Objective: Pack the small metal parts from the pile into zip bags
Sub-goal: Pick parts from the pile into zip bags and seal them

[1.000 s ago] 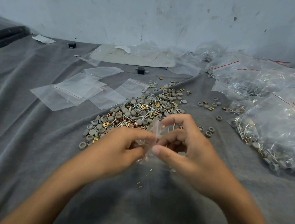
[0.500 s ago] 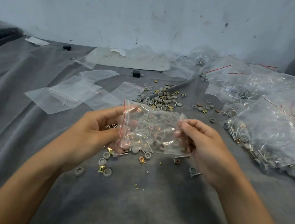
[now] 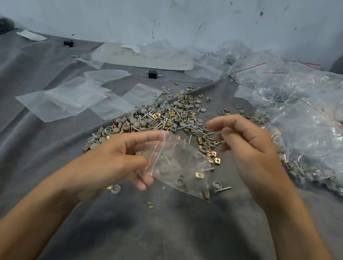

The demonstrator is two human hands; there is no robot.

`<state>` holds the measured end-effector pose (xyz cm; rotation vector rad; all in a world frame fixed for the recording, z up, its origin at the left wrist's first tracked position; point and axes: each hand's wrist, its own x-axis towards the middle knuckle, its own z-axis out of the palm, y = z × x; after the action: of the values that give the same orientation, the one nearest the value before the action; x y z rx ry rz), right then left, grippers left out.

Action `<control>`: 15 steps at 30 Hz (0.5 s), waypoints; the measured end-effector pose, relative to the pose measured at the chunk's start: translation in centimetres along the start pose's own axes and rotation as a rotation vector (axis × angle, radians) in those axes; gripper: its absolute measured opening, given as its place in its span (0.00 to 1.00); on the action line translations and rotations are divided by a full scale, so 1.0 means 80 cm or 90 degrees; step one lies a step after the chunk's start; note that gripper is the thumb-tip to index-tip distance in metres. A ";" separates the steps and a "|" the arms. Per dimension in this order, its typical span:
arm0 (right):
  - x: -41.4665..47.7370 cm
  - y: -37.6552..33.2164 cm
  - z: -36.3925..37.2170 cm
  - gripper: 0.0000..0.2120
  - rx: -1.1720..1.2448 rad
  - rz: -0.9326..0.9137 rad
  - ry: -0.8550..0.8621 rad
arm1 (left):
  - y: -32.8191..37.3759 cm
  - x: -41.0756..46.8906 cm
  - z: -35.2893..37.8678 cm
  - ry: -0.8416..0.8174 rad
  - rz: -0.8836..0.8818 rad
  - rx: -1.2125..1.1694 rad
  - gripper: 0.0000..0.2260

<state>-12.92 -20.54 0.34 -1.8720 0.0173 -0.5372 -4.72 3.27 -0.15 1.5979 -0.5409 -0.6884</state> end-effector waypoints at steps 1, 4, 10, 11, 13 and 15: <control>-0.001 -0.003 0.002 0.19 -0.019 -0.013 -0.029 | -0.002 0.001 0.001 -0.004 -0.007 0.009 0.29; -0.003 -0.017 0.007 0.23 -0.075 -0.047 -0.140 | -0.005 0.001 0.006 -0.011 0.000 0.039 0.30; -0.008 -0.027 0.031 0.24 -0.253 -0.070 -0.307 | -0.007 -0.001 0.013 -0.062 0.028 0.111 0.32; -0.008 -0.028 0.032 0.20 -0.286 -0.070 -0.308 | -0.007 -0.001 0.013 -0.055 0.024 0.107 0.31; -0.009 -0.031 0.033 0.14 -0.354 -0.065 -0.311 | -0.008 0.001 0.014 -0.032 0.019 0.116 0.30; -0.010 -0.036 0.033 0.10 -0.412 -0.067 -0.321 | -0.007 0.002 0.017 -0.009 0.011 0.147 0.28</control>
<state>-13.33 -16.89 1.92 -2.6100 -0.2718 -0.1095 -5.57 2.28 -0.85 1.8015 -0.6622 -0.6431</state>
